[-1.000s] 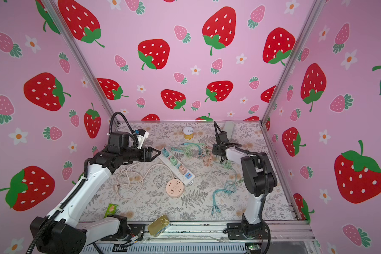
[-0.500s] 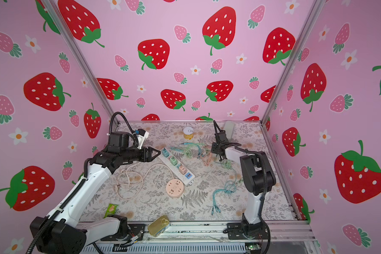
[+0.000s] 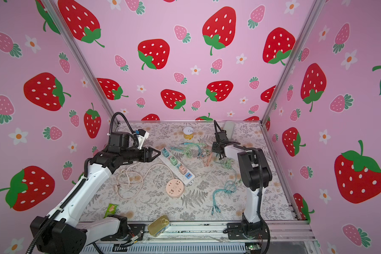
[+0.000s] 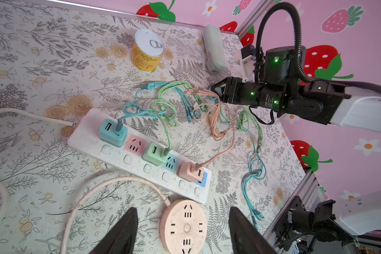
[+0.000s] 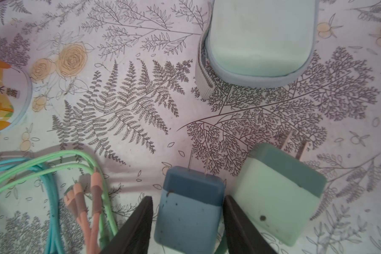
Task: Insert the plug
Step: 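Lower the right gripper and close it on the teal charger, then lift the teal charger with the right gripper while the left gripper rises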
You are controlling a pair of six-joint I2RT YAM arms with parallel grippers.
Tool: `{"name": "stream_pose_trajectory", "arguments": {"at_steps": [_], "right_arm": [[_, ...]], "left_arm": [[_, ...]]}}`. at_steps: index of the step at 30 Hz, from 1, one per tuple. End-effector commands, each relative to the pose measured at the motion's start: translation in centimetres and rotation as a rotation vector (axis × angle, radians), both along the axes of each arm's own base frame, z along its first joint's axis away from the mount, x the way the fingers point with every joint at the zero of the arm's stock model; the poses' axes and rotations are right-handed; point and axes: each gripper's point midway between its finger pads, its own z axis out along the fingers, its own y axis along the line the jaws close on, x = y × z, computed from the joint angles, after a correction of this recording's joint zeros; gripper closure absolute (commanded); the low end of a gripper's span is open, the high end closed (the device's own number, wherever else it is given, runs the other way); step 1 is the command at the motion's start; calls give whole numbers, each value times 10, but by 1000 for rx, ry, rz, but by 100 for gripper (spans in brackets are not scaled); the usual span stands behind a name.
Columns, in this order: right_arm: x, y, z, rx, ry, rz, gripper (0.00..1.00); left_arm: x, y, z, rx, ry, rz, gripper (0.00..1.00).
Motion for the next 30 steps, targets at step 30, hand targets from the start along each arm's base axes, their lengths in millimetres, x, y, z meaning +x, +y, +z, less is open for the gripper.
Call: {"name": "stream_pose_trajectory", "arguments": {"at_steps": [30], "right_arm": [[5,8,40,-79,-82,189,71]], "left_arm": [[5,-1,6,-4,21,32,32]]}}
